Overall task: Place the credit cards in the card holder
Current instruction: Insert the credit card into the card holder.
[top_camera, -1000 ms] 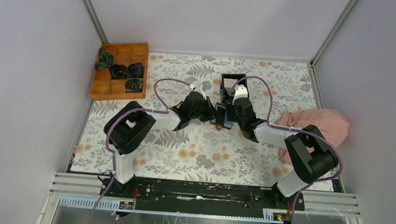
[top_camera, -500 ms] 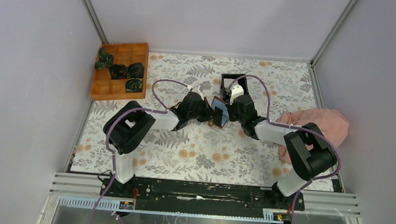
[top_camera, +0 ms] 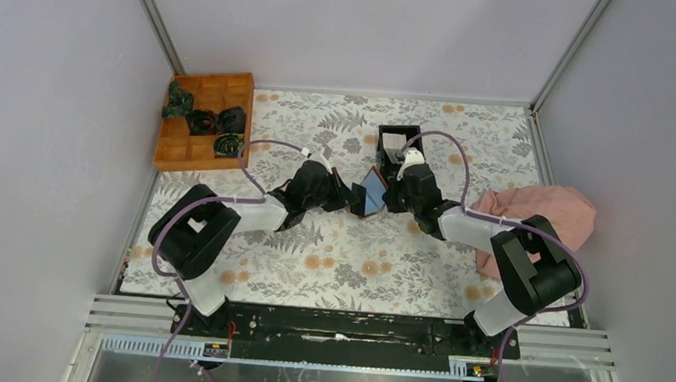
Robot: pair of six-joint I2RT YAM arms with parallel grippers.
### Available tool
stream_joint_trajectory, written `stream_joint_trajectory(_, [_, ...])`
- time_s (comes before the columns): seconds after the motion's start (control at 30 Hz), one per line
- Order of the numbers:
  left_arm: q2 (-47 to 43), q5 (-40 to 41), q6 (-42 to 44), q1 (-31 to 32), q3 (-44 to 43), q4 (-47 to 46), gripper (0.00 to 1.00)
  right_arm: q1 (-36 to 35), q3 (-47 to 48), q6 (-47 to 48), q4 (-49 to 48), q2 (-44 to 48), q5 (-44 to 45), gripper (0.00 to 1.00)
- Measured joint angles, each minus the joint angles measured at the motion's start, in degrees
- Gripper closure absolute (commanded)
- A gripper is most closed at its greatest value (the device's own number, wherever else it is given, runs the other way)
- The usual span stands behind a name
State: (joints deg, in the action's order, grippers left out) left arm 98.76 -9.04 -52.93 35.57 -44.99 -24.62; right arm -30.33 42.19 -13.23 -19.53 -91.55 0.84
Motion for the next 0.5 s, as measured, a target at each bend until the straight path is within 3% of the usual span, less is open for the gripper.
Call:
stream_joint_trajectory(0.2, [-3.2, 1.1, -0.1, 0.0, 2.2, 0.0, 1.0, -1.6, -3.2, -12.5, 2.5, 3.2, 1.2, 1.0])
stream_joint_trajectory(0.5, [-3.3, 2.0, -1.2, 0.0, 3.9, -0.3, 1.0, -10.4, -5.0, -25.2, 7.8, 8.8, 8.6, 1.0])
